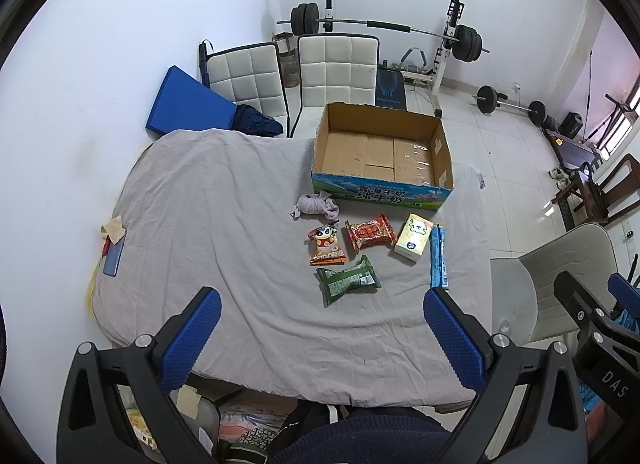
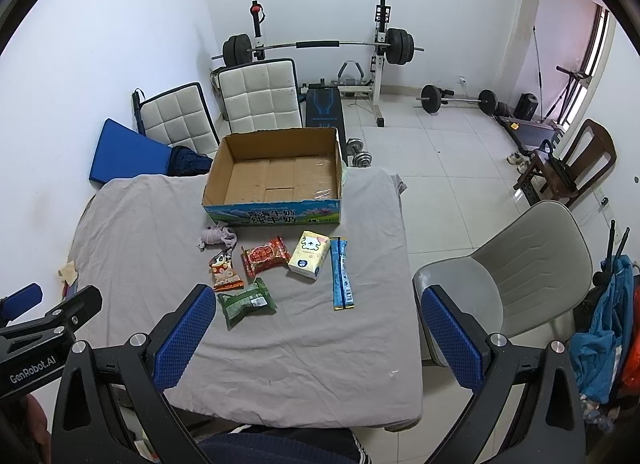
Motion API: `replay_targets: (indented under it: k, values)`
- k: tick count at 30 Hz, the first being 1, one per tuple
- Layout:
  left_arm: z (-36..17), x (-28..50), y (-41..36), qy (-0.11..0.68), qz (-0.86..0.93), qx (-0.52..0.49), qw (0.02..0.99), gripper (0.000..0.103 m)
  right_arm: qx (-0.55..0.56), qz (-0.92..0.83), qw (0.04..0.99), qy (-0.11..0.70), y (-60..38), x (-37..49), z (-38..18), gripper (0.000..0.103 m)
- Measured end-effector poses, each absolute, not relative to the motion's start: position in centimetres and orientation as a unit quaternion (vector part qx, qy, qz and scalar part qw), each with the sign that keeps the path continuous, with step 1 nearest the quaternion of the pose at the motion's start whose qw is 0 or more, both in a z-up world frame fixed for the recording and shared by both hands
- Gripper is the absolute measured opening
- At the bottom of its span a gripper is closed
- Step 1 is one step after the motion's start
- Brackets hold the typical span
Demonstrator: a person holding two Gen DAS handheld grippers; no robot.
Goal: Organize soft objects
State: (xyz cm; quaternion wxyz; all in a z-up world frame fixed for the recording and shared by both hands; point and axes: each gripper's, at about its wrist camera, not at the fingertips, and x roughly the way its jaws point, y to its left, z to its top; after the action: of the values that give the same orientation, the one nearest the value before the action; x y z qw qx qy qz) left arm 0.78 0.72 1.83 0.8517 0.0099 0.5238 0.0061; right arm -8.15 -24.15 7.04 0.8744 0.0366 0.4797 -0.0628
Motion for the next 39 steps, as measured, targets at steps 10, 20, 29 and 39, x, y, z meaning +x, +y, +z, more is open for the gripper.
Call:
replay_targets:
  k: [10, 20, 29, 39]
  values:
    - [1.8, 0.6, 1.0, 0.523, 0.010, 0.010, 0.852, 0.103, 0.033, -0.058, 0.874, 0.481, -24.0, -7.9, 6.9, 0.103]
    - [1.7, 0.5, 1.0, 0.524, 0.009, 0.009, 0.852, 0.103, 0.034, -0.057, 0.873, 0.483, -24.0, -7.8, 6.7, 0.103]
    - [1.6, 0.5, 0.9, 0.525, 0.008, 0.009, 0.851, 0.103, 0.033, -0.057, 0.873, 0.484, -24.0, -7.8, 6.6, 0.103]
    - [-1.1, 3.2, 1.0, 0.537, 0.009, -0.010, 0.843, 0.103, 0.048, -0.058, 0.862, 0.502, -25.5, -5.6, 3.8, 0.103]
